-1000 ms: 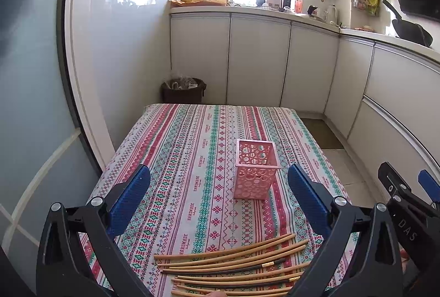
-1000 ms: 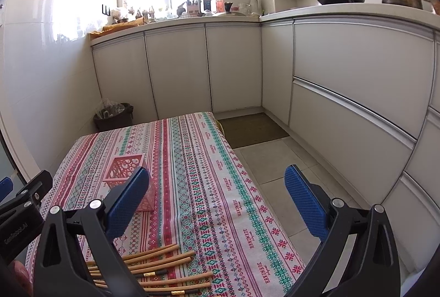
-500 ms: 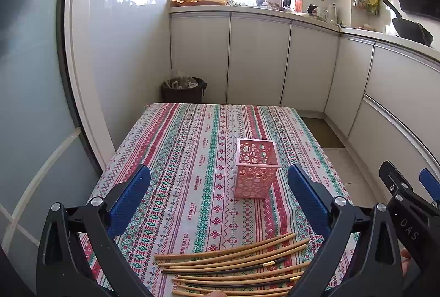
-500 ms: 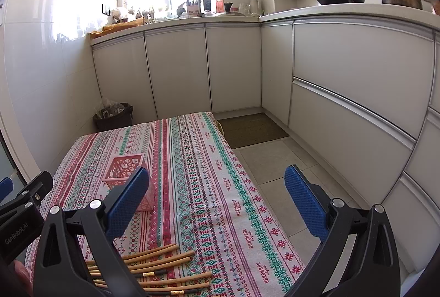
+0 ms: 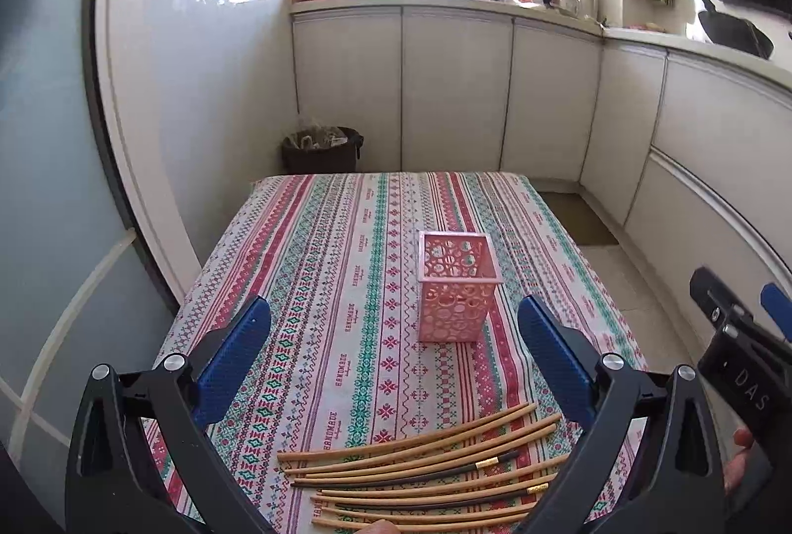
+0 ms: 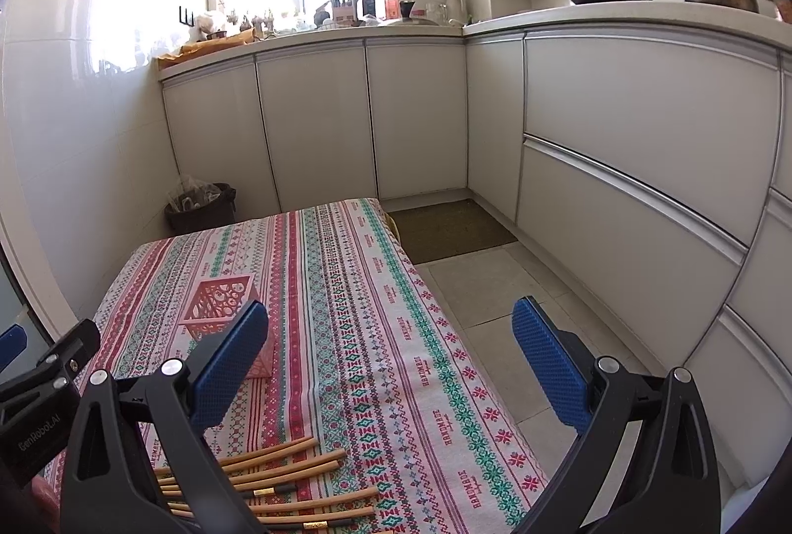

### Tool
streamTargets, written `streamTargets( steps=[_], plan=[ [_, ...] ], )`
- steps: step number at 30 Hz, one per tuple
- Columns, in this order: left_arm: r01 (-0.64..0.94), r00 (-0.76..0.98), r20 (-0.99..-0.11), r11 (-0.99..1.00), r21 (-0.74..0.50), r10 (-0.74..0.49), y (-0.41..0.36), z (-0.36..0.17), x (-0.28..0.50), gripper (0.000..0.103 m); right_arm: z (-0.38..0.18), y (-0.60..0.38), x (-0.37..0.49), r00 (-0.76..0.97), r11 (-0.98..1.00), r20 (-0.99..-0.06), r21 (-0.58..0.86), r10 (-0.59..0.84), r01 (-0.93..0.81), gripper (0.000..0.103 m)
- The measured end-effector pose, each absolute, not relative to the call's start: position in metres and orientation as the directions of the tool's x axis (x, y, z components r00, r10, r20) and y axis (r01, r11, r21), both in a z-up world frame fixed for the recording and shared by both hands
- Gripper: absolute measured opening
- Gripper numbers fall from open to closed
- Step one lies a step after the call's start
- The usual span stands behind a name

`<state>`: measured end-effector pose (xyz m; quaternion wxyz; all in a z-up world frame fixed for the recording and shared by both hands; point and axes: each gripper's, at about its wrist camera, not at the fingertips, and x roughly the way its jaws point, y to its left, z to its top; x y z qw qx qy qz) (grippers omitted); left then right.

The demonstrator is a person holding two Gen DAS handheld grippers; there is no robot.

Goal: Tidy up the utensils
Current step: 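Lower the left tool onto the chopsticks and close it on one chopstick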

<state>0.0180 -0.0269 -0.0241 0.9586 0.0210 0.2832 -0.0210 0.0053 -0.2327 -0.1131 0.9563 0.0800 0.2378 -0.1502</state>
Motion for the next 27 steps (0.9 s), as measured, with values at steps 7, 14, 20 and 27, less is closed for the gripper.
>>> streamTargets(
  steps=[7,14,20,27],
  plan=[
    [0.468,0.513,-0.807,0.884,-0.024,-0.293,-0.065,-0.076,0.049,0.096,-0.113,-0.29,0.012,0.802,0.872,-0.54,0.23,-0.255,0.433,0.096],
    [0.621,0.259,-0.951,0.784,0.03,-0.169,-0.108,-0.116,0.09,0.096,-0.12,-0.325,0.021,0.785,0.824,-0.588,0.337,-0.194,0.455,0.096],
    [0.625,0.132,-0.99,0.78,0.04,-0.055,-0.117,-0.135,0.125,0.093,-0.126,-0.343,0.031,0.77,0.798,-0.62,0.382,-0.152,0.465,0.096],
    [0.621,0.119,-0.993,0.781,0.071,-0.004,-0.11,-0.149,0.147,0.069,-0.13,-0.353,0.036,0.76,0.78,-0.637,0.41,-0.126,0.473,0.096]
  ],
)
